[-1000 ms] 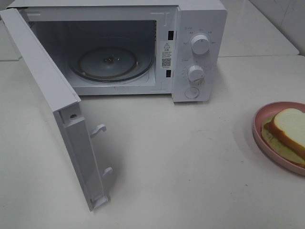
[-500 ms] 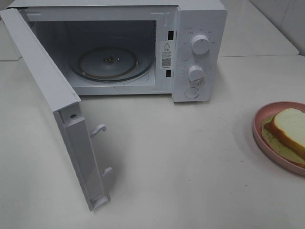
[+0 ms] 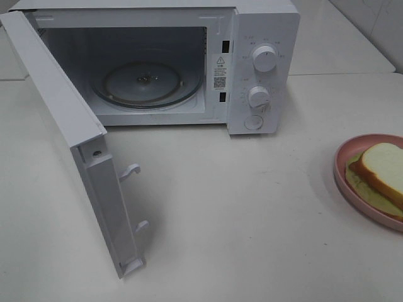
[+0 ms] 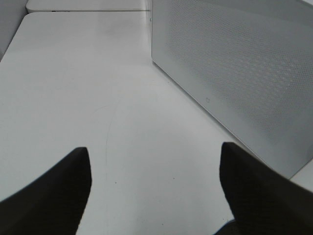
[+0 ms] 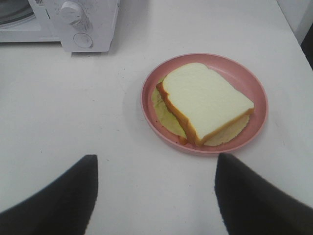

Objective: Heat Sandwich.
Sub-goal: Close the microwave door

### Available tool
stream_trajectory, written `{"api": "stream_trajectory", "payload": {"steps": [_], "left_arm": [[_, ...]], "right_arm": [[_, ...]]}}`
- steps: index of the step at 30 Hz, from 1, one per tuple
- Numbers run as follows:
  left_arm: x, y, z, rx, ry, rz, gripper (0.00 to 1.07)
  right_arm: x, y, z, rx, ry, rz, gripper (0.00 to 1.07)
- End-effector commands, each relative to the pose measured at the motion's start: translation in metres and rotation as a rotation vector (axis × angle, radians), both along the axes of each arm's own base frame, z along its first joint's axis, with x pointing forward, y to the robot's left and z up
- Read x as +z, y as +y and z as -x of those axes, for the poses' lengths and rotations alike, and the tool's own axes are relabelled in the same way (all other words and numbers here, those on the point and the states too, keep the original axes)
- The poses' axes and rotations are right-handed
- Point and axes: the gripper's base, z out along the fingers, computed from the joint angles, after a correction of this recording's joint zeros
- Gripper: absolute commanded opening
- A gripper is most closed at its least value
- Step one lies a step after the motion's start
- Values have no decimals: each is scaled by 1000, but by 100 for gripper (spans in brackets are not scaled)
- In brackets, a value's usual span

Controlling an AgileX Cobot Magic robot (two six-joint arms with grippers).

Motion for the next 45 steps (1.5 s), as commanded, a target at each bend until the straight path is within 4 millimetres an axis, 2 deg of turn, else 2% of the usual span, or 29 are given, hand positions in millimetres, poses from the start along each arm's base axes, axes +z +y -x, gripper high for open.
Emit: {"api": "stream_trajectory", "payload": {"steps": [1,6,37,40,41,43,44,45], "left_arm": [[1,0,0,3,-18,10,70],[1,0,0,3,-18,10,70],[3,4,1,39,-32,-25,69],[12,6,1,53,-96,-45,65],[20,8,-1,74,-183,-69,56],[23,11,-7,99,-265,-101,41],[23,11,-7,99,-265,-101,41],[23,13,-11,110,-290,-116,34]], "right_arm": [[0,0,5,-2,-39,1,67],[0,1,18,-2,-128,7,67],[0,1,18,0,-127,10,67],[0,1,18,0,-127,10,67],[0,1,18,0,-127,10,67],[0,1,18,0,-127,10,67],[0,1,18,0,-127,10,67],[0,1,18,0,-127,10,67]]}}
